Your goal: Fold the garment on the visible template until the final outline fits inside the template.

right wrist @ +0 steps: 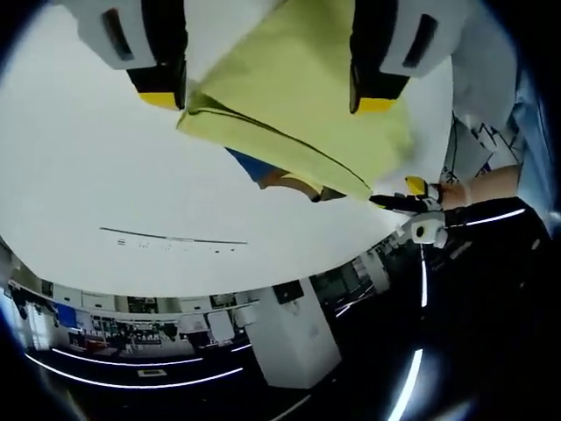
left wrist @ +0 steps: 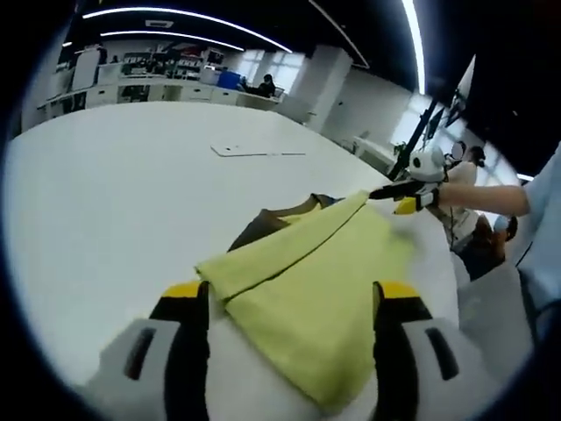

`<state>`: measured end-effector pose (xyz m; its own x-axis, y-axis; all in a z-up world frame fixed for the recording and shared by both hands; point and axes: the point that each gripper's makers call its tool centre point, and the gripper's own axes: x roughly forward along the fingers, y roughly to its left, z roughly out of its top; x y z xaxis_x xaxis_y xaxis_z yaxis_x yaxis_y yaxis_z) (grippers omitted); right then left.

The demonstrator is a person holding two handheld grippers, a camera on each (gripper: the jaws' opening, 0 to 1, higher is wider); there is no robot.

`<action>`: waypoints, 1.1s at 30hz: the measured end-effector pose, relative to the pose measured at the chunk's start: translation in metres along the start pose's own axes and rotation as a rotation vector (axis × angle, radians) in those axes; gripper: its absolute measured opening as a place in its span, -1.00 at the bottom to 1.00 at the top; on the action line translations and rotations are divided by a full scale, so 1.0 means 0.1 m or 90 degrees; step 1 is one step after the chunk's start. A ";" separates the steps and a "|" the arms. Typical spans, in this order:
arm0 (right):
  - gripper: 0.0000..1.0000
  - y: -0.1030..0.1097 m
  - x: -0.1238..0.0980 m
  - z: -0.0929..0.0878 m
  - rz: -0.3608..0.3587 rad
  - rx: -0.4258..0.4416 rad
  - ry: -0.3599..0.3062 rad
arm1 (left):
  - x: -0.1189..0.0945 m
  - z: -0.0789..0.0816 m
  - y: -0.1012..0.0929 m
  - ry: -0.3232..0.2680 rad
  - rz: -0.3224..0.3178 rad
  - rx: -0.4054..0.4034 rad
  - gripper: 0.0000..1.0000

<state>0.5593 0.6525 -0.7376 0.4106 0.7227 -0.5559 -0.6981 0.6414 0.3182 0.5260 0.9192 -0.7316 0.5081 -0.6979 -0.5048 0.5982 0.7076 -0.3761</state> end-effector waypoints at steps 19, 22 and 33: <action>0.50 -0.01 0.29 0.14 0.011 0.001 0.001 | 0.18 0.19 0.05 -0.028 -0.008 -0.013 0.49; 0.50 -0.08 0.34 0.19 0.005 0.006 0.000 | 0.21 0.23 0.11 -0.036 0.002 -0.020 0.50; 0.50 -0.13 0.33 0.23 -0.006 0.004 0.002 | 0.18 0.24 0.13 -0.041 0.009 -0.032 0.52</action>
<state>0.5954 0.6737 -0.7428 0.4152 0.7153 -0.5621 -0.6907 0.6500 0.3168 0.5575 0.9131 -0.7272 0.5557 -0.6922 -0.4605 0.5598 0.7211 -0.4082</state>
